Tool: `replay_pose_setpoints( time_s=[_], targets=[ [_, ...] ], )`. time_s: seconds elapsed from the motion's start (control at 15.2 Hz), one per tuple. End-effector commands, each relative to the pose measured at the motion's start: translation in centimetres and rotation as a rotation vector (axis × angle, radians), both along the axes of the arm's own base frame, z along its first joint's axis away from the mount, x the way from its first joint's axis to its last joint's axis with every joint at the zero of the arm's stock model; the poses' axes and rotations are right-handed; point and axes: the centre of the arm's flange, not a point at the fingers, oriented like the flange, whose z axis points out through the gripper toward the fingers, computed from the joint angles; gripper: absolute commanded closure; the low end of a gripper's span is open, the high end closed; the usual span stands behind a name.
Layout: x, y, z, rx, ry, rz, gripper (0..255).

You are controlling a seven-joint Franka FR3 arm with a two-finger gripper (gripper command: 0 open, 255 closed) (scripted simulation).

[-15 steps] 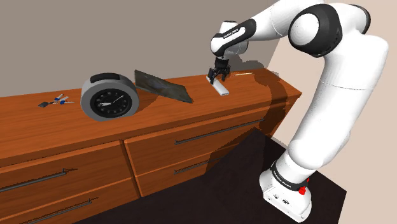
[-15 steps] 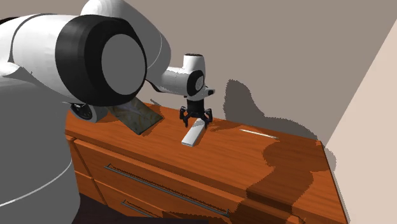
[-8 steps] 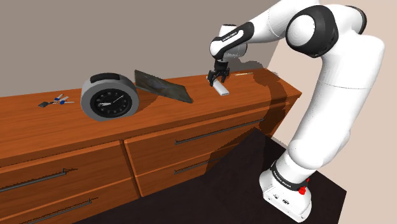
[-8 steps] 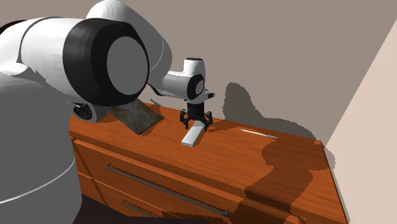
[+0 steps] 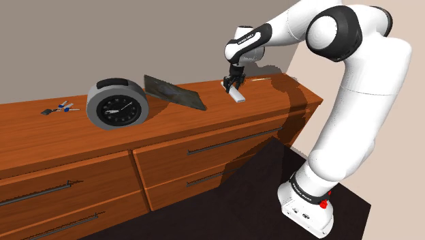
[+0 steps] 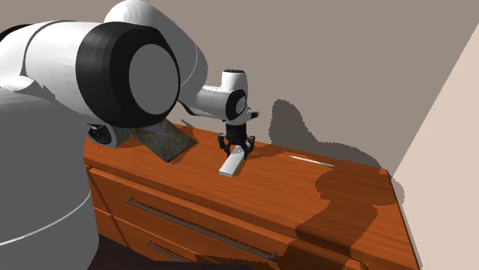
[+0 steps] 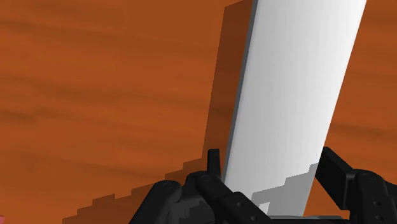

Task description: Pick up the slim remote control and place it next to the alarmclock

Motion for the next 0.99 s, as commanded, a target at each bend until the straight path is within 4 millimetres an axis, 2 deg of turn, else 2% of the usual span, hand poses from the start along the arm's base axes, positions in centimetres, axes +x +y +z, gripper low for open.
replay_pose_setpoints(
  time_s=[0.0, 0.2, 0.92],
  targets=[
    [0.0, 0.0, 0.0, 0.0, 0.001, 0.001, 255],
    [0.0, 0.0, 0.0, 0.0, 0.001, 0.001, 255],
    [0.0, 0.0, 5.8, 0.0, 0.001, 0.001, 255]
  ],
)
